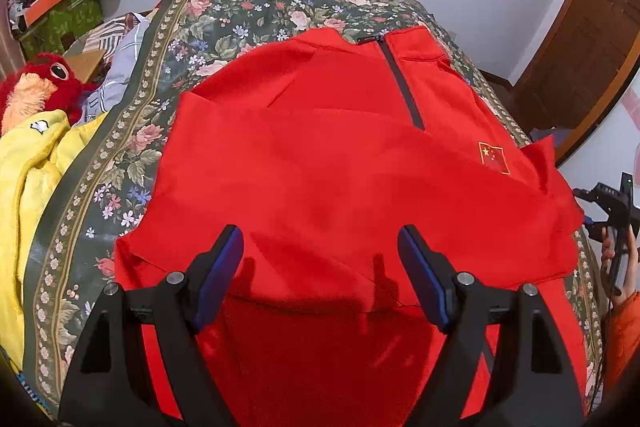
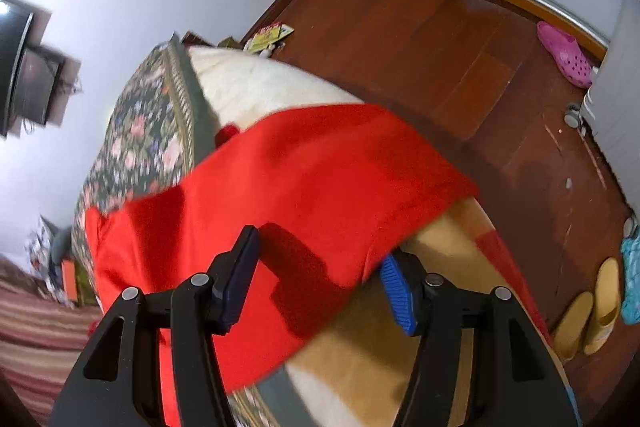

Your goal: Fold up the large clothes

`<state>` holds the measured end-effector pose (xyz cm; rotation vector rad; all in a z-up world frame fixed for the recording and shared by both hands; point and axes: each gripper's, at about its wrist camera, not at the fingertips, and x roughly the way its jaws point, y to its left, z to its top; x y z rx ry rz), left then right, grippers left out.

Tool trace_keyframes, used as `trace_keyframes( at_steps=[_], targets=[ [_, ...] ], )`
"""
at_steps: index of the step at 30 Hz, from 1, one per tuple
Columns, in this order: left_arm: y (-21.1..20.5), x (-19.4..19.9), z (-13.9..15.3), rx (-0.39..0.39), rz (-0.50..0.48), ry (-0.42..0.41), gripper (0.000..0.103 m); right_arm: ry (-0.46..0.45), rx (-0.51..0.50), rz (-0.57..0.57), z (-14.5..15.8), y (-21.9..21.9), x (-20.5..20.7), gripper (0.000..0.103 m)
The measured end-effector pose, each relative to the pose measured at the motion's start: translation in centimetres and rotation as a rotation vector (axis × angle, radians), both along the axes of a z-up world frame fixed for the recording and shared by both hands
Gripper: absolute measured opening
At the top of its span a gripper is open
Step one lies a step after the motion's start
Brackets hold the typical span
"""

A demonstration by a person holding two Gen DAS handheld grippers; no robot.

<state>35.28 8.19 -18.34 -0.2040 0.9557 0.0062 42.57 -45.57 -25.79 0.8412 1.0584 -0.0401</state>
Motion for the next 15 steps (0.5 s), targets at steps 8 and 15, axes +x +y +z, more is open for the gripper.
trace_keyframes(
  at_steps=[8,15],
  targets=[
    [0.8,0.0,-0.7,-0.009,0.02,0.011,0.079,0.014,-0.13,-0.064,0.5,-0.3,2.1,0.015],
    [1.0,-0.9,0.1,0.031,0.014,-0.013,0.079,-0.072,-0.09,-0.109,2.8,-0.9,1.1,0.008]
  ],
)
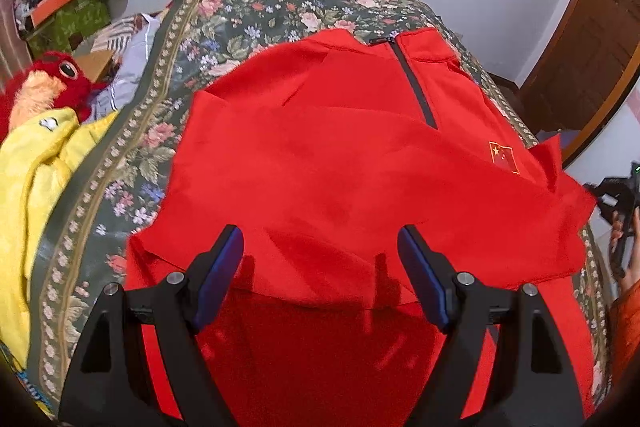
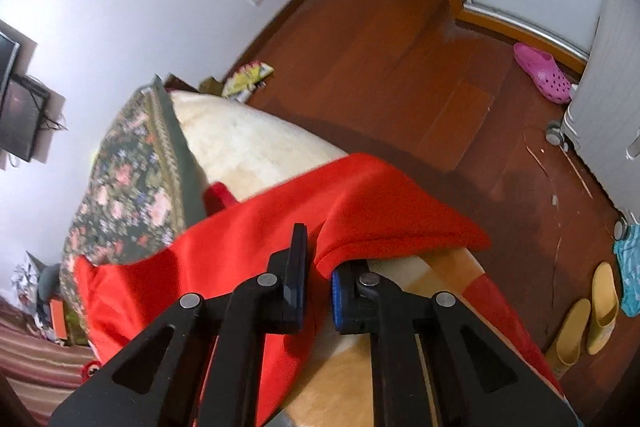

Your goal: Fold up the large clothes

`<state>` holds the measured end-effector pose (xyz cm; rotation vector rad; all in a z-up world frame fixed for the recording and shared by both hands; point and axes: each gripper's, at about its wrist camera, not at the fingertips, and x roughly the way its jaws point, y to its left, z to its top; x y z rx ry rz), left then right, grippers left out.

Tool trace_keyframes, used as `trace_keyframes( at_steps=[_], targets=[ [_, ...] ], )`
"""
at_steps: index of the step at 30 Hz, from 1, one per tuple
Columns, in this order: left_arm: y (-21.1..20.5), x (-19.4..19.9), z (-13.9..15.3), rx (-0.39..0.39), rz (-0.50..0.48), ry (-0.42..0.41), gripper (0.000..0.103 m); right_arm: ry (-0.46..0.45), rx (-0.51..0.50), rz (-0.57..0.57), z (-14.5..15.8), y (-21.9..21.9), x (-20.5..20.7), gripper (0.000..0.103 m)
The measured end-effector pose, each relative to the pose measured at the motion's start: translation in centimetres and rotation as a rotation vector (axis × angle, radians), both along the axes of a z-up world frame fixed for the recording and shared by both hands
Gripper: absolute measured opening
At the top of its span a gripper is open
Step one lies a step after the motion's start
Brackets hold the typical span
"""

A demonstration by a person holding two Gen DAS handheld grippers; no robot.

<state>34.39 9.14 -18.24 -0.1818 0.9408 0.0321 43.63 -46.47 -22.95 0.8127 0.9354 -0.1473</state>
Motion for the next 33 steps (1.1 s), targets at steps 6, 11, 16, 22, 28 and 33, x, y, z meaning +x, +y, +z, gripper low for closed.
trace_keyframes(
  at_steps=[6,11,16,22,28,33],
  targets=[
    [0.1,-0.6,1.0,0.012,-0.004,-0.031,0.079,-0.16,-0.047,0.055,6.6,1.7,-0.9,0.007],
    [0.0,-1.1,1.5,0.018,-0.01,-0.047,0.079,-0.309,-0.242,0.208,13.5,7.5,-2.2,0.007],
    [-0.5,-1.5,1.9,0.038,-0.023,-0.063,0.079,-0.434,-0.379,0.424,17.5,15.1,-3.9,0.007],
    [-1.3,-2.2,2.4,0.073,-0.045,-0.088,0.079,-0.45,-0.383,0.715,16.3,24.6,-5.2,0.007],
    [-1.4,-2.8,2.2,0.076,-0.057,-0.089,0.079,-0.287,-0.365,0.947,9.2,32.3,-5.9,0.007],
    [-1.1,-3.2,2.0,0.086,-0.053,-0.092,0.079,-0.159,-0.401,1.041,4.4,35.1,-6.9,0.007]
  ],
)
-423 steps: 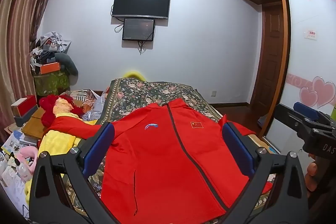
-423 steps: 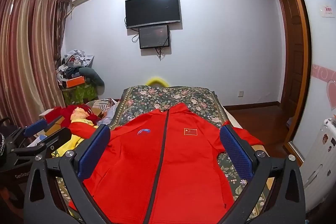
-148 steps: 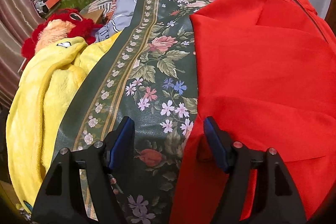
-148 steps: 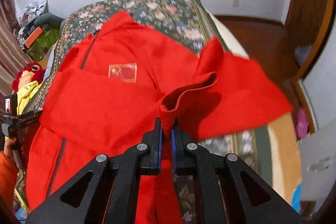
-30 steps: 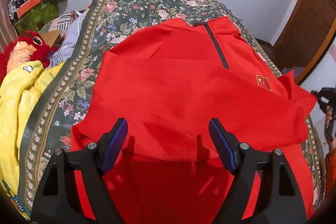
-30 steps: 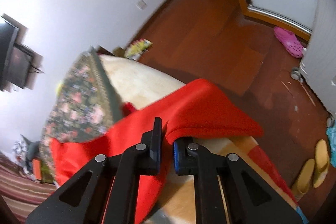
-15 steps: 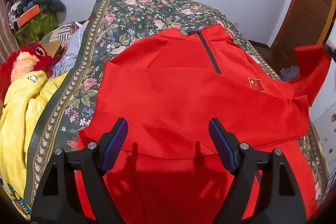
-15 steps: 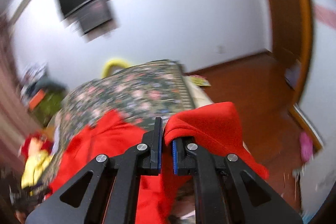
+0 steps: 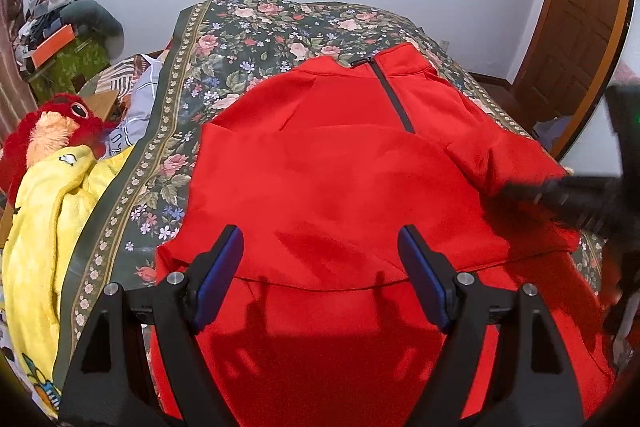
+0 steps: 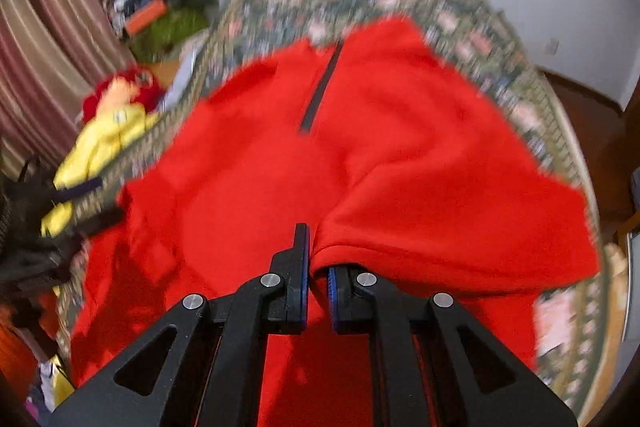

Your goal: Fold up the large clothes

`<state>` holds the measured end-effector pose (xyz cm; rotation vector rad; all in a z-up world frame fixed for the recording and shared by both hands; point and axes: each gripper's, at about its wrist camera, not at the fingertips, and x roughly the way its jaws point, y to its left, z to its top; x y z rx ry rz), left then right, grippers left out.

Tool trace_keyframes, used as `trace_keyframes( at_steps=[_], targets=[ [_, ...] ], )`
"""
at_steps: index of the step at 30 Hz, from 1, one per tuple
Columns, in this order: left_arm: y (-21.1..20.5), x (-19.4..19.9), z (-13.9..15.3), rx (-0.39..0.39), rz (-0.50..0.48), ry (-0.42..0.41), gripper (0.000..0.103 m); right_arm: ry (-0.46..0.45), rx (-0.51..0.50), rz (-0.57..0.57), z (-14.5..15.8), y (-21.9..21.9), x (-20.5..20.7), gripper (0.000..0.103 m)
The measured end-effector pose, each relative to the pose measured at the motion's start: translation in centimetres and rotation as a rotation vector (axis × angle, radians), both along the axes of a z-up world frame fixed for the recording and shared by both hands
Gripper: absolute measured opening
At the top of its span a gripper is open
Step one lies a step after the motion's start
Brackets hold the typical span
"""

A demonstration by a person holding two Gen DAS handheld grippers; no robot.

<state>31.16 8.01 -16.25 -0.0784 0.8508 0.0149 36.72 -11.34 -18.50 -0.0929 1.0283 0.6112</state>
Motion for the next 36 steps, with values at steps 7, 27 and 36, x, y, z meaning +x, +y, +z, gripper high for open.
trace_keyframes(
  at_steps=[7,27,36],
  targets=[
    [0.0,-0.1,-0.3,-0.008,0.0,0.018,0.079,0.035,-0.086,0.033,-0.7,0.1,-1.0,0.011],
    [-17.7,4.4,4.9,0.096,-0.38,-0.04,0.079,-0.074,0.111,-0.344,5.9,-18.5,-4.5,0.056],
    [-28.7,9.5,-0.3,0.176,-0.587,0.101,0.079,0.009,0.136,-0.51,2.5,-25.2,-3.8,0.056]
  ],
)
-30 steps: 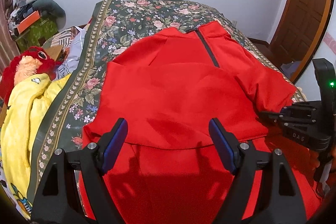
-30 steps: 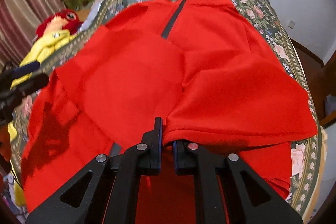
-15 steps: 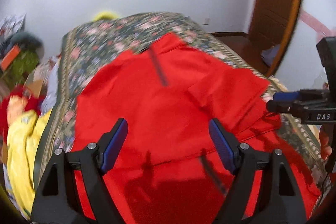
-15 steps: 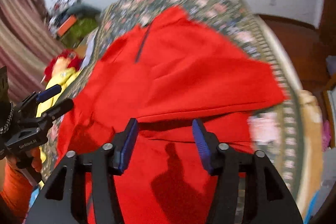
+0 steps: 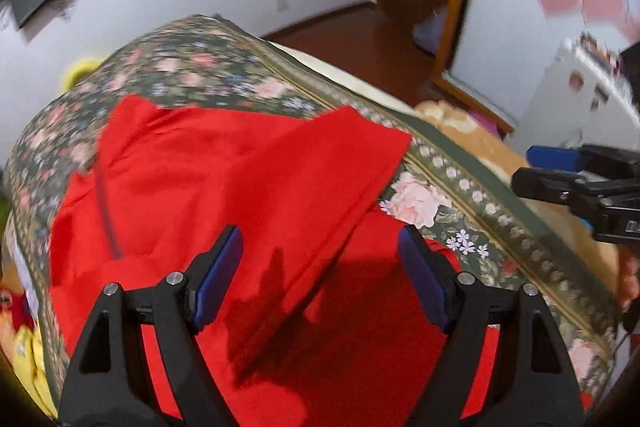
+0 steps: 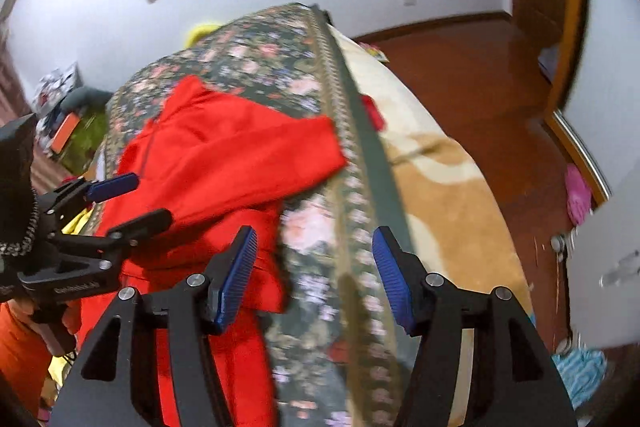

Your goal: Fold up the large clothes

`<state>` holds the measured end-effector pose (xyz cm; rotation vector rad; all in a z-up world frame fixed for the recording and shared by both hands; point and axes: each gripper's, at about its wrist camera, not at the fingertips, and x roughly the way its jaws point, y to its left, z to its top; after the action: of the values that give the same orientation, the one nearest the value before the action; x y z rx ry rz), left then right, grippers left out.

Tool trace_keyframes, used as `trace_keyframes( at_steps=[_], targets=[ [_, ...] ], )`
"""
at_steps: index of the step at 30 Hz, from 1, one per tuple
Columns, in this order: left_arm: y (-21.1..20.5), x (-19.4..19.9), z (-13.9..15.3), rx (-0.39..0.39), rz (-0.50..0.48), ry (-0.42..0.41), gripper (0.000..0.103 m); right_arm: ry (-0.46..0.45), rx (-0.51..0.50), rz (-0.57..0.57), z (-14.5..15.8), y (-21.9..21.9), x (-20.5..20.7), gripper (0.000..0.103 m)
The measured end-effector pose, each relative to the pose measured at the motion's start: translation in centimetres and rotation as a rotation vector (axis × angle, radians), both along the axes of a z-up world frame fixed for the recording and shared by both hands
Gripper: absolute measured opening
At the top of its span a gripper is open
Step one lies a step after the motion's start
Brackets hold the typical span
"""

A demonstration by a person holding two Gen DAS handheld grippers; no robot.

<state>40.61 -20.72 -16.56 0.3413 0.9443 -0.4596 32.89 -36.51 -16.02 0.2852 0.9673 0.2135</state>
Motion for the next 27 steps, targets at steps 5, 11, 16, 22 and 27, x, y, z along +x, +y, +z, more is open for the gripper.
trace_keyframes(
  at_steps=[5,11,16,22,27],
  targets=[
    [-4.3,2.2,-4.1,0.104,-0.052,0.044,0.079,0.024,-0.03,-0.021,-1.6,-1.4,0.0,0.056],
    [-6.5,4.8,-7.2,0.152,-0.012,0.05,0.069,0.033,-0.006,-0.036,-2.4,-2.3,-0.1,0.056],
    [-6.5,6.0,-7.2,0.129,0.001,0.037,0.034,0.038,-0.012,-0.028,-2.7,-2.1,0.1,0.056],
    [-3.9,6.3,-4.0,-0.027,0.076,0.026,0.008,0.027,-0.028,-0.006,-2.2,-1.1,-0.1,0.056],
    [0.8,5.9,0.2,-0.143,0.156,-0.028,0.005,0.013,-0.043,0.018,-1.2,0.2,-0.3,0.056]
  ],
)
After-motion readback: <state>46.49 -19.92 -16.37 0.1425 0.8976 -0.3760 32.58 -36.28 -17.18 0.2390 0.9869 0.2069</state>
